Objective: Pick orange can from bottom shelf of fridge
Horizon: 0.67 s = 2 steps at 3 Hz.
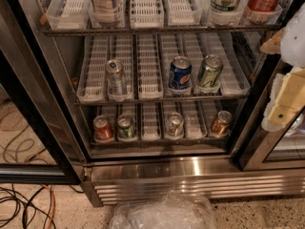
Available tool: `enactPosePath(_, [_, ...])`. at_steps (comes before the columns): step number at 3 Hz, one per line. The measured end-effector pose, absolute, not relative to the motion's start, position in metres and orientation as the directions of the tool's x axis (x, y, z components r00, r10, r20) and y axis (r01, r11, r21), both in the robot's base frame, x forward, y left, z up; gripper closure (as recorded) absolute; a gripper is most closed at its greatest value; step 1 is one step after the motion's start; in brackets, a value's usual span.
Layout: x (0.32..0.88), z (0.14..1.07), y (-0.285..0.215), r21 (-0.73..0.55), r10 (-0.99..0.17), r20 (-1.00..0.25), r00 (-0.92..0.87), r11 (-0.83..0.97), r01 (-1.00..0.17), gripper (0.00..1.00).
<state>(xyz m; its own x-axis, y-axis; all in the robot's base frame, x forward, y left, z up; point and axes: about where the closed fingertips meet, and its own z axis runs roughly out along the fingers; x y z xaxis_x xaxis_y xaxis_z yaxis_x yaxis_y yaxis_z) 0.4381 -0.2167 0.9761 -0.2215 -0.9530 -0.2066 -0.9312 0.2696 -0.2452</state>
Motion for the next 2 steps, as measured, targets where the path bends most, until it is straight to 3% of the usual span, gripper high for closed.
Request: enactPosePath(2, [0.442,0.9701,-0.2128,-0.239,-0.933,-0.255,-0.253,0.314,-0.919,0.0])
